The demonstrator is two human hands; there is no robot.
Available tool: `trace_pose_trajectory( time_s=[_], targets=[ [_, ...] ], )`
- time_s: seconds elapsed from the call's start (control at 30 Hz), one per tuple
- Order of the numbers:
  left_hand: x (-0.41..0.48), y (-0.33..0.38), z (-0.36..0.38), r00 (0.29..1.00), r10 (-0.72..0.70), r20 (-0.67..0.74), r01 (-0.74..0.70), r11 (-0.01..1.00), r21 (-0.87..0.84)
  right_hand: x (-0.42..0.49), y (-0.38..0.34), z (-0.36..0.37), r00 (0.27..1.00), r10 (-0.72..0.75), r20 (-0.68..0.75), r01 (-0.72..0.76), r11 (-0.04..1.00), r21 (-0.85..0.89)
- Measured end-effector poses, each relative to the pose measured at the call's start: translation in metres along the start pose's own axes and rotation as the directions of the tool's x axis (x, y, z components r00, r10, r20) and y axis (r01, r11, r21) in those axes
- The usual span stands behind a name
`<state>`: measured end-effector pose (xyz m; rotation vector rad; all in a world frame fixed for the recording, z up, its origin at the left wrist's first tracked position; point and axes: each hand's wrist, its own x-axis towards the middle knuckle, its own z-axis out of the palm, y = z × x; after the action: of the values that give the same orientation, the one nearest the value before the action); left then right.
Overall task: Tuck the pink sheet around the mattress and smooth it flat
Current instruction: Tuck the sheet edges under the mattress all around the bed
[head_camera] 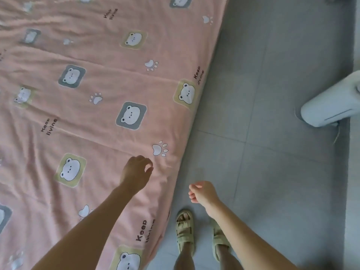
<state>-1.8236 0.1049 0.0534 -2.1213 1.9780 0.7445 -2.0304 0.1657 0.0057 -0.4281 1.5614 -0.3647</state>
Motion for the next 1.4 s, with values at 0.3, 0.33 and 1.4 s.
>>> trace_pose_trajectory(
  time_s=[0.3, 0.33, 1.4],
  targets=[
    [0.097, 0.004, 0.046, 0.876, 0.476, 0.074, -0.471, 0.813, 0.342, 0.088, 0.055, 0.053, 0.999, 0.032, -0.034, -0.03, 0.998, 0.047],
    [0.104, 0.005, 0.052, 0.856, 0.51, 0.085, -0.503, 0.782, 0.368, 0.094, 0.057, 0.057, 0.999, 0.041, -0.031, -0.04, 0.998, 0.043],
    [0.394, 0.263, -0.146, 0.945, 0.327, 0.02, -0.312, 0.878, 0.363, 0.192, -0.355, -0.191, 0.934, -0.287, -0.214, 0.27, 0.957, -0.105]
  ],
)
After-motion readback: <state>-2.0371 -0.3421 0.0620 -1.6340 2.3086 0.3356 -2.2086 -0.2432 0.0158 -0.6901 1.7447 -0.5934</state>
